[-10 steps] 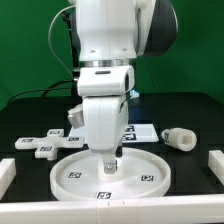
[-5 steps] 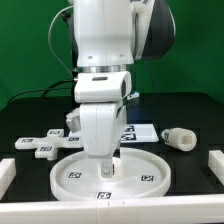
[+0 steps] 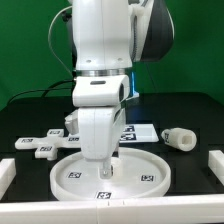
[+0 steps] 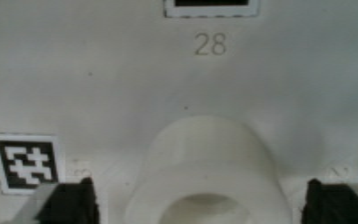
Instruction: Assemble round table
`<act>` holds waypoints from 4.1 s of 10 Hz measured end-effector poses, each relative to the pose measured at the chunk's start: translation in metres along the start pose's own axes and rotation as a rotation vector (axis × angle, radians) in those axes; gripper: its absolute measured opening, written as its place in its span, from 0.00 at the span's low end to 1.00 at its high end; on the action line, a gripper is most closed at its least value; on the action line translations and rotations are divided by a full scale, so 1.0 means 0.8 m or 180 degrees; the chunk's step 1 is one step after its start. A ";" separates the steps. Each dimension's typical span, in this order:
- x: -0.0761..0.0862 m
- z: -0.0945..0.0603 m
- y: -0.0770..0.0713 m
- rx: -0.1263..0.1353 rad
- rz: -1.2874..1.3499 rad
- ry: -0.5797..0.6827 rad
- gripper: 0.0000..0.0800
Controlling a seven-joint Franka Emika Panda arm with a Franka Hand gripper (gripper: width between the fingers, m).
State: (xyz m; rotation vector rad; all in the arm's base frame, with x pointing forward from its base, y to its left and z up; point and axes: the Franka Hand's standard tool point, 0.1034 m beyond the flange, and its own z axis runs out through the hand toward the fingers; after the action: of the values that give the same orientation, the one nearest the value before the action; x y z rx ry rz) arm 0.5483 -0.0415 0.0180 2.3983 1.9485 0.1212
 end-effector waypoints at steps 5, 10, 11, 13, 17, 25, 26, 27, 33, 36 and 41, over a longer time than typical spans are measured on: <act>0.000 0.000 0.000 -0.0002 0.0003 0.0000 0.51; 0.041 0.001 -0.004 0.0013 0.0054 0.0051 0.51; 0.056 0.001 -0.003 -0.0013 0.0083 0.0070 0.51; 0.080 0.001 -0.006 -0.0023 0.0194 0.0089 0.51; 0.101 0.002 -0.007 -0.0035 0.0527 0.0074 0.51; 0.098 -0.031 -0.017 -0.0086 0.0842 0.0072 0.81; 0.101 -0.040 -0.025 -0.0107 0.1028 0.0084 0.81; 0.110 -0.052 -0.035 -0.0194 0.1256 0.0148 0.81; 0.145 -0.062 -0.054 -0.0175 0.1585 0.0185 0.81; 0.145 -0.062 -0.065 -0.0128 0.2684 0.0275 0.81; 0.170 -0.049 -0.107 0.0006 0.3452 0.0252 0.81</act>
Offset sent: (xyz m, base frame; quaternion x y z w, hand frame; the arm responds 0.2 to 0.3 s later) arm 0.0000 0.0000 0.0000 0.0000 0.0000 0.0000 1.0000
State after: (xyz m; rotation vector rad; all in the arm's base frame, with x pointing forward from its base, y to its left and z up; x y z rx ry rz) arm 0.4893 0.1089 0.0539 3.1483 0.4468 0.2388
